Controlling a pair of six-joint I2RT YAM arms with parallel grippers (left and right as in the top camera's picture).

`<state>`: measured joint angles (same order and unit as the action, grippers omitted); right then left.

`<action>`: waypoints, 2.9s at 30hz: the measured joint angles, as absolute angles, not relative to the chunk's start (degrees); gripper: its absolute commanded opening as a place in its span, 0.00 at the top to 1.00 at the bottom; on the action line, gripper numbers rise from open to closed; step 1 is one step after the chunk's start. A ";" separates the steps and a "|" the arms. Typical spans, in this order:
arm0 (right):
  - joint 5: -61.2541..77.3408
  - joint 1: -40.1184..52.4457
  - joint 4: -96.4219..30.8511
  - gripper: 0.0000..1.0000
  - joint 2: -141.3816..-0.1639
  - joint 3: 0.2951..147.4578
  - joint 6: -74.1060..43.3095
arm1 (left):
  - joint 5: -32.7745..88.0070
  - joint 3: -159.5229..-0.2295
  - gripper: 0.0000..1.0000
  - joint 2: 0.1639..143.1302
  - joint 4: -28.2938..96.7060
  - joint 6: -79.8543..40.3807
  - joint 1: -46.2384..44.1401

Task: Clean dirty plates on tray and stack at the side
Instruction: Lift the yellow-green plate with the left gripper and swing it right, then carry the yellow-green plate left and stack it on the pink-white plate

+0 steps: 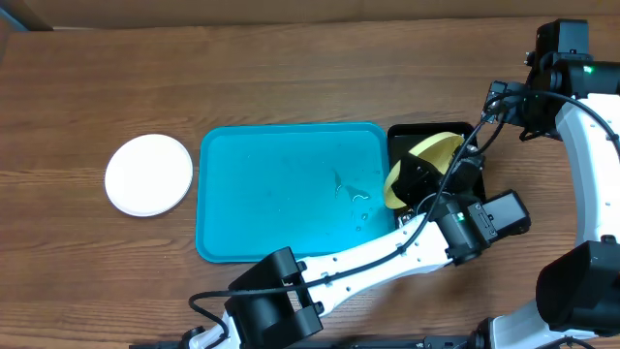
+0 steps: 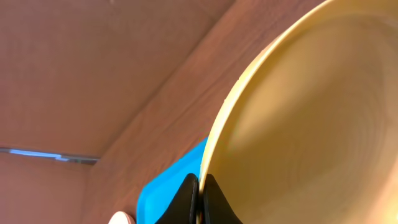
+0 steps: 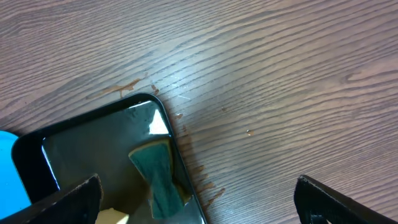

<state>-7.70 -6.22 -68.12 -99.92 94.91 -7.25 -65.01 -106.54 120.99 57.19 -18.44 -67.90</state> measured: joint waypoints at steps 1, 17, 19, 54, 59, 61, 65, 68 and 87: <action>-7.73 -6.24 -68.14 0.00 -99.92 94.91 -7.27 | -64.95 -106.54 0.96 120.99 57.23 -18.44 -67.88; -7.73 -6.22 -68.12 0.00 -99.92 94.91 -7.29 | -29.36 -106.54 0.96 118.34 58.08 -24.10 -50.26; -7.73 -6.22 -68.14 0.00 -99.92 94.91 -7.27 | -21.54 -106.54 0.96 116.97 58.37 -23.99 -46.04; -7.70 -6.22 -68.12 0.00 -99.92 94.91 -7.29 | -0.93 -106.54 0.96 111.96 83.79 -19.46 10.72; -7.73 -6.22 -68.14 0.00 -99.92 94.91 -7.25 | -2.48 -105.89 0.96 111.96 83.57 -19.84 16.01; -7.75 -6.22 -68.14 0.00 -99.92 94.91 -7.29 | -4.01 -104.79 0.96 111.96 83.00 -21.26 18.39; -7.75 -6.22 -68.14 0.00 -99.92 94.91 -7.25 | -6.31 -102.19 0.96 111.96 80.12 -22.85 23.57; -7.73 -6.22 -68.14 0.00 -99.92 94.91 -7.27 | -6.98 -100.86 0.96 111.96 77.67 -23.68 27.07; -7.73 -6.22 -68.16 0.00 -99.92 94.91 -7.27 | 21.52 -96.99 0.02 111.96 70.81 -9.50 31.00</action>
<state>-7.73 -6.22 -68.16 -99.92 94.91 -7.27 21.52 -96.99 111.96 70.81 -9.50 31.00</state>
